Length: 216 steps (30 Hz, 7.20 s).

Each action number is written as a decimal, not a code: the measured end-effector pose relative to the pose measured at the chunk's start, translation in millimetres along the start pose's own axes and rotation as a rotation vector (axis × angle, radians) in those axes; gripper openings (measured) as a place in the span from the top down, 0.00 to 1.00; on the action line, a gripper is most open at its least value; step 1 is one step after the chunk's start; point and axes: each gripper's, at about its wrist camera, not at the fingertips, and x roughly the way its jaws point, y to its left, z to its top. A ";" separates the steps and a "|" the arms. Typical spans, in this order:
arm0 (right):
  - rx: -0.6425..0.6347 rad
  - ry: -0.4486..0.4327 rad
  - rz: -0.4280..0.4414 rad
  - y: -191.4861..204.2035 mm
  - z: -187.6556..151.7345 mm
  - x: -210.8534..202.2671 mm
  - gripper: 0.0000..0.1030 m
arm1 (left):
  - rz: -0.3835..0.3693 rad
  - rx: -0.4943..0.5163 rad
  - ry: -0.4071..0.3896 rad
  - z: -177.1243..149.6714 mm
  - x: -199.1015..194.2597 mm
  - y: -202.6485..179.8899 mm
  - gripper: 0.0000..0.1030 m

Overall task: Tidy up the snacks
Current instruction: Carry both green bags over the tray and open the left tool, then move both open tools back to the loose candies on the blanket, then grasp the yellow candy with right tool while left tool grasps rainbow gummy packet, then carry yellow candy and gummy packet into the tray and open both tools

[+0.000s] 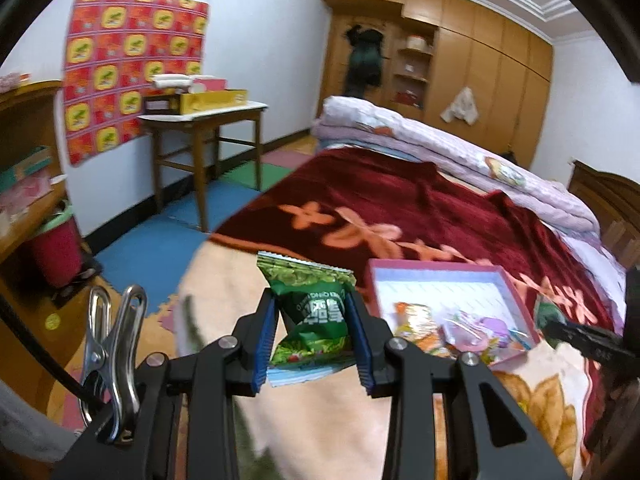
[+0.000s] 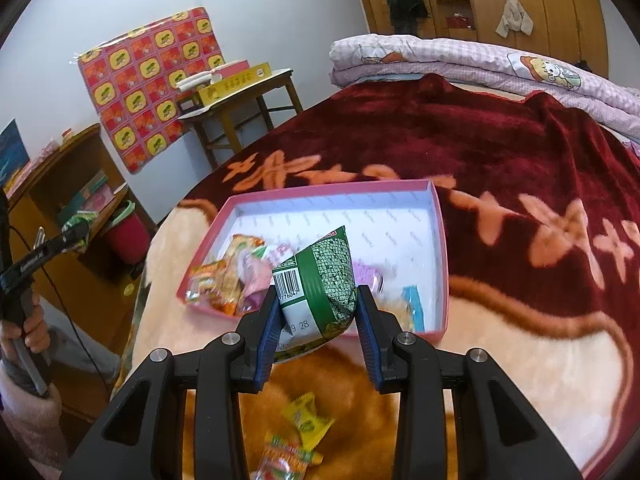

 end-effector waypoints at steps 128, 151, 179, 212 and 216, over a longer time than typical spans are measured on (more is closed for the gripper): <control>0.034 0.140 -0.011 -8.8 -92.0 7.0 0.74 | -0.360 0.218 0.413 -126.5 44.8 -171.5 0.57; 0.026 0.185 0.037 -3.6 -129.3 -16.5 0.77 | -0.457 0.254 0.482 -145.3 42.9 -188.8 0.49; 0.124 0.175 0.134 -18.3 -131.8 -8.7 0.78 | -0.565 0.285 0.482 -155.3 43.1 -196.0 0.54; 0.090 0.053 0.062 -13.3 -93.3 -26.6 0.78 | -0.357 0.233 0.168 -94.6 17.3 -146.6 0.70; 0.081 0.036 0.065 -8.8 -84.1 -25.8 0.78 | -0.320 0.215 0.141 -81.6 22.6 -136.0 0.70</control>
